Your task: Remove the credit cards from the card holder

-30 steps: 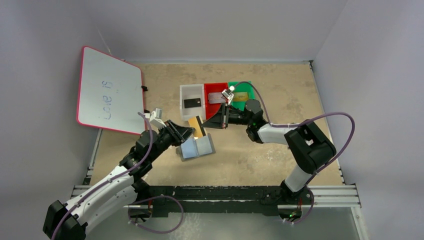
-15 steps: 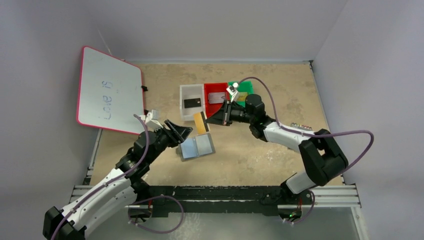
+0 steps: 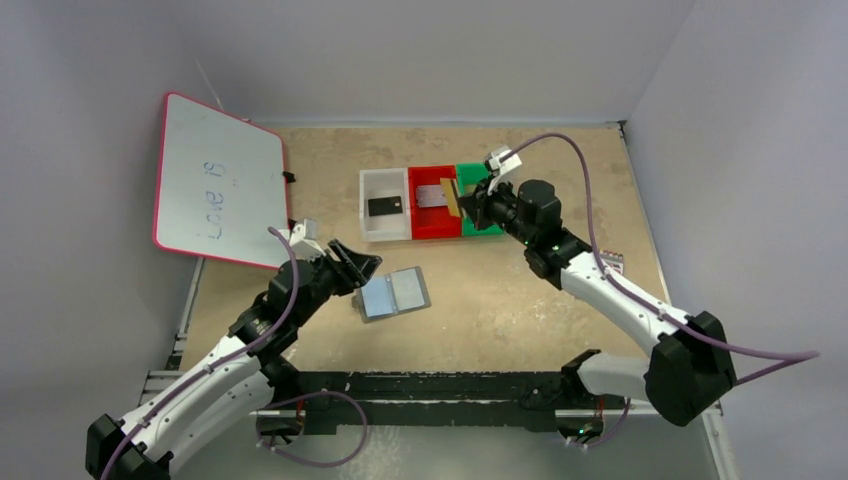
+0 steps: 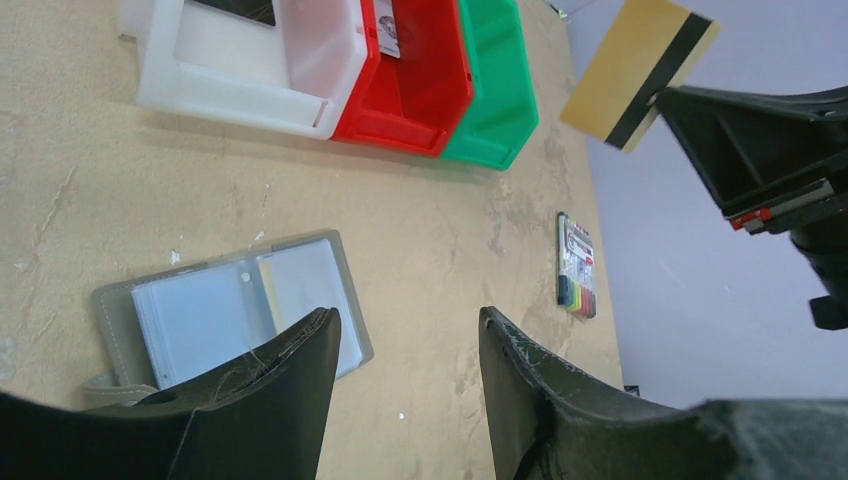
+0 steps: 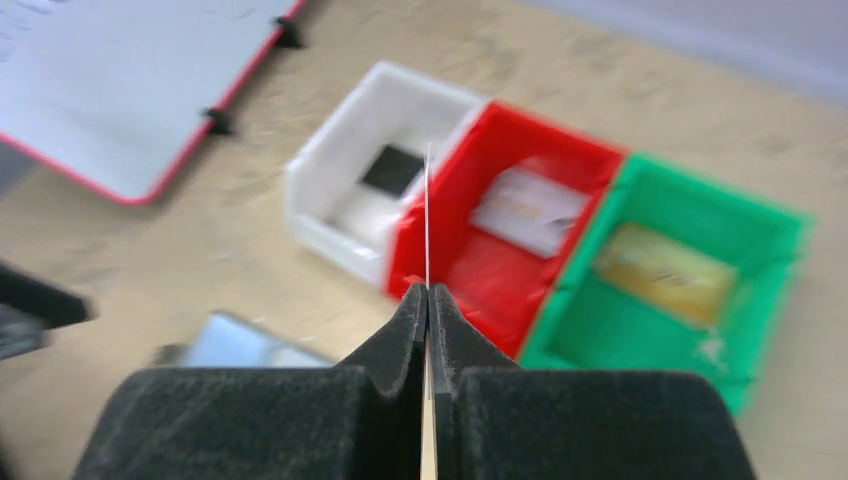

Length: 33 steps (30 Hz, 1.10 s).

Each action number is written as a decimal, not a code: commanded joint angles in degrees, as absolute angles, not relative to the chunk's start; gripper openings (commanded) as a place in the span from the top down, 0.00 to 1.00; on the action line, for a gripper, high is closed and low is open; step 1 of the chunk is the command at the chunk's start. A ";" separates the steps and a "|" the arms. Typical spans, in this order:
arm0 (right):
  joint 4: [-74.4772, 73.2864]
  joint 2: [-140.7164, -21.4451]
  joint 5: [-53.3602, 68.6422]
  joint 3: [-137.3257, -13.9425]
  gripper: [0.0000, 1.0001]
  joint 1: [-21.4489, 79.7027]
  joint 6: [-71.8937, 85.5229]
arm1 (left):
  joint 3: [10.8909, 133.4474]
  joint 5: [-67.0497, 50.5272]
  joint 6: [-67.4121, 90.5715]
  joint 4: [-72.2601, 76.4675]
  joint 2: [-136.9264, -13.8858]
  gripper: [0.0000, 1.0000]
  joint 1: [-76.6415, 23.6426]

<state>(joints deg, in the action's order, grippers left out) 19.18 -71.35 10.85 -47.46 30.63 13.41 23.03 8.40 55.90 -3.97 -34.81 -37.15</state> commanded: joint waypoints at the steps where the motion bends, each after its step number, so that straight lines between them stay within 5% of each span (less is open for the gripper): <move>1: 15.90 -69.61 -2.86 -52.58 1.00 30.42 -15.47 | 25.53 9.18 54.34 -3.32 -34.46 0.47 -37.07; 12: -1.34 -80.31 2.62 -61.46 1.00 28.93 -44.97 | 26.62 8.77 53.81 -6.77 -34.34 0.48 -37.07; 33: 0.27 -94.42 6.96 -66.90 1.00 22.35 -60.98 | 28.38 10.60 53.14 -10.91 -33.17 0.48 -37.08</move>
<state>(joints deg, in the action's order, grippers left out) -2.61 -93.45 4.40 -63.77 23.14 -56.80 25.32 9.30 54.37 -11.11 -34.11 -37.17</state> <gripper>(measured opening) 0.005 0.523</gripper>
